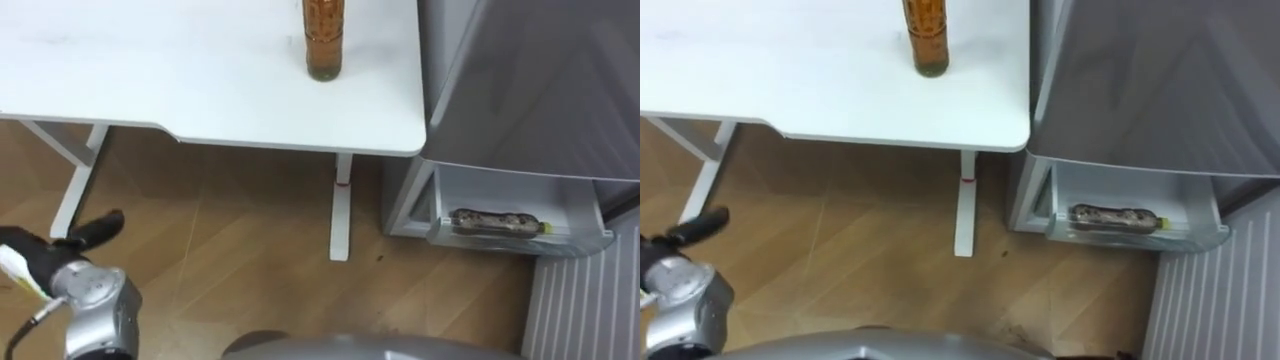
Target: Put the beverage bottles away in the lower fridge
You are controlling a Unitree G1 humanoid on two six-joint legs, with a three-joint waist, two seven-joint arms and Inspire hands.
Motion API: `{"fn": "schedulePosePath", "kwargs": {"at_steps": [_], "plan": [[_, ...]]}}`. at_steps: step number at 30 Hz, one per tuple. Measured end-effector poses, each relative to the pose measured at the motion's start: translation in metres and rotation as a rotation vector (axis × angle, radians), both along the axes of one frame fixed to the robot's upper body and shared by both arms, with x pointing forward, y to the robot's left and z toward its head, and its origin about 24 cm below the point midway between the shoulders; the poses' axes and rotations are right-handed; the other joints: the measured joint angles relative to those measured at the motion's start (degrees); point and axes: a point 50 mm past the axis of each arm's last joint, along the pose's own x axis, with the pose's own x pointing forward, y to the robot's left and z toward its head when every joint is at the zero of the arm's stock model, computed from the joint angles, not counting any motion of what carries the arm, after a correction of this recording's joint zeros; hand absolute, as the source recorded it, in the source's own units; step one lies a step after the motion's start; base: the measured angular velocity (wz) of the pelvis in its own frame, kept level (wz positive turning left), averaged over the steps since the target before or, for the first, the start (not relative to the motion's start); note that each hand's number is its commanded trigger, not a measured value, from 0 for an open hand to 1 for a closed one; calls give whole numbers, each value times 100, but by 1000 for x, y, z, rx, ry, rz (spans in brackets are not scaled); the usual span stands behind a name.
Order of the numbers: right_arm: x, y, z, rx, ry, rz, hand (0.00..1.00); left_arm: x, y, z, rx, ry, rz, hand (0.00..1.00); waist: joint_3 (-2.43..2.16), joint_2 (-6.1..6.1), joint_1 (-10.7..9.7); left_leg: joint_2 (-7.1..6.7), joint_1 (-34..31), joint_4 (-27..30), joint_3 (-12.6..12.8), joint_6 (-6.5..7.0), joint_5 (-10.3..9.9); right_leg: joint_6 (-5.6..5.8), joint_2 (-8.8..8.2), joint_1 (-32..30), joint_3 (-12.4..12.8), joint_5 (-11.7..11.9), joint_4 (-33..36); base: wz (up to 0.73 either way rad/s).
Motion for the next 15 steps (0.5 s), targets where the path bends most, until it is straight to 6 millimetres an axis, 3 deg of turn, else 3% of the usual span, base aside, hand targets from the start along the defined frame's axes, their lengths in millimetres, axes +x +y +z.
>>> {"fn": "schedulePosePath", "kwargs": {"at_steps": [6, 12, 15], "plan": [[-5, 1, 0, 3, -1, 12, 0, 14, -7, 60, 128, -283, -30, 0, -8, 42, -22, -3, 133, -67, 18, -6, 6, 0, 4, 51, 28, 0, -1, -8], [-7, 2, -1, 13, -10, 18, 0, 18, -18, 93, 293, -375, -104, 0, 29, 71, -100, -2, 222, -121, -22, -17, -3, 0, 17, 138, 10, 0, -19, -4], [-8, 2, -1, 29, -11, 30, 0, 19, -29, 119, 380, -476, -175, 0, 47, 91, -147, -1, 215, -116, -41, -21, -7, 0, 20, 133, -6, 0, -16, 0]]}}
